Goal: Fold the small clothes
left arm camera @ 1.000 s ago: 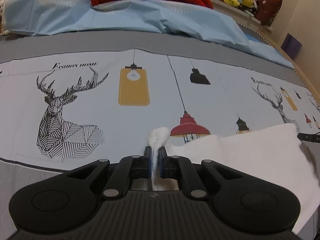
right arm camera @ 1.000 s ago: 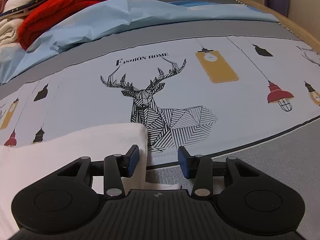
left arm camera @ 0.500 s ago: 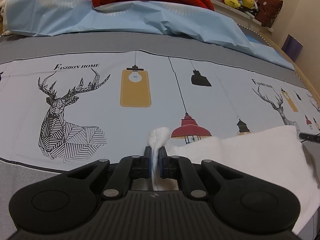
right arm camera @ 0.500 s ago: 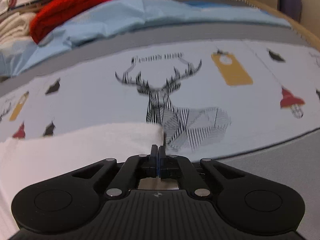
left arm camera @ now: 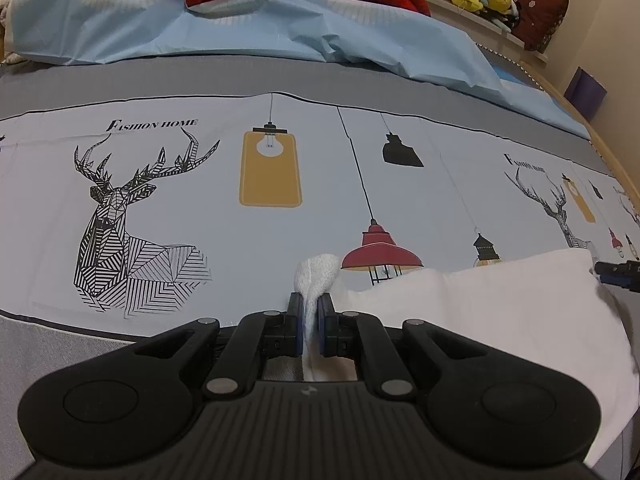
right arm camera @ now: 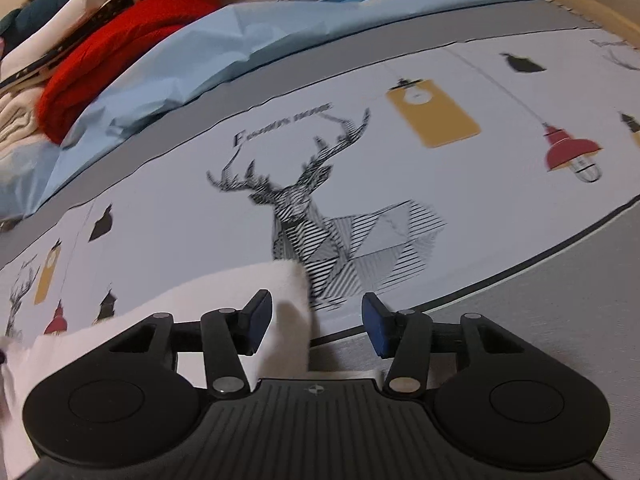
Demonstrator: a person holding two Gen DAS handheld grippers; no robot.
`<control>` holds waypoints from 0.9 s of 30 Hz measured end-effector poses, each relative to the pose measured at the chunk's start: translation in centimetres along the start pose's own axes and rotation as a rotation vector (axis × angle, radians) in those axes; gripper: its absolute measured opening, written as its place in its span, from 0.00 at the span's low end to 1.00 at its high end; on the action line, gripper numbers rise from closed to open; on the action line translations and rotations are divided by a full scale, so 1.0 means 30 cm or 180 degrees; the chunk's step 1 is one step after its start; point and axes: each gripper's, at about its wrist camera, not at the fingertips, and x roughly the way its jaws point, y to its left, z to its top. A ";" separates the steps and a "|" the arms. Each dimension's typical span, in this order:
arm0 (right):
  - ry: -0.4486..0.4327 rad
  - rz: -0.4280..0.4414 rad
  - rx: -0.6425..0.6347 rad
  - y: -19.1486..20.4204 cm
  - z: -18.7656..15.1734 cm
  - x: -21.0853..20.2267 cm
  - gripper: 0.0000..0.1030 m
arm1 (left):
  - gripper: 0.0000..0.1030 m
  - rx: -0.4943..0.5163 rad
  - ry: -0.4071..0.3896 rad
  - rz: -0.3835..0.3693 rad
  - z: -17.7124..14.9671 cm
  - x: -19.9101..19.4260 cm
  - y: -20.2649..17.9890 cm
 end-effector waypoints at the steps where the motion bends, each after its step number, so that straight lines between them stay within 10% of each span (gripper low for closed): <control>1: 0.0077 0.0053 -0.0026 0.009 -0.007 0.013 0.49 | 0.07 0.0006 -0.0001 0.0001 -0.001 0.000 -0.001; 3: 0.0194 0.0107 -0.0167 0.036 -0.022 0.036 0.37 | 0.07 0.0019 -0.0013 -0.0004 -0.002 0.000 -0.002; 4: 0.0184 0.0125 -0.0288 0.055 -0.024 0.034 0.10 | 0.07 0.0027 -0.0027 -0.0003 -0.002 -0.001 -0.002; 5: 0.0160 0.0191 -0.0364 0.069 -0.023 0.027 0.04 | 0.06 0.0034 -0.0049 0.0008 -0.001 -0.003 -0.004; 10: -0.0549 0.0018 -0.0165 0.073 0.018 -0.078 0.04 | 0.06 -0.0104 -0.0235 0.0048 0.017 -0.029 0.007; 16: -0.0173 -0.0428 -0.0241 0.072 0.010 -0.021 0.21 | 0.12 0.0046 -0.0048 0.0160 0.013 -0.017 -0.023; 21: -0.0341 -0.0173 -0.0422 0.098 0.024 -0.141 0.37 | 0.13 0.0238 -0.0009 -0.0197 -0.017 -0.106 -0.087; 27: 0.0307 0.0450 -0.1063 0.130 -0.104 -0.240 0.39 | 0.18 0.1214 0.0644 -0.0789 -0.216 -0.143 -0.228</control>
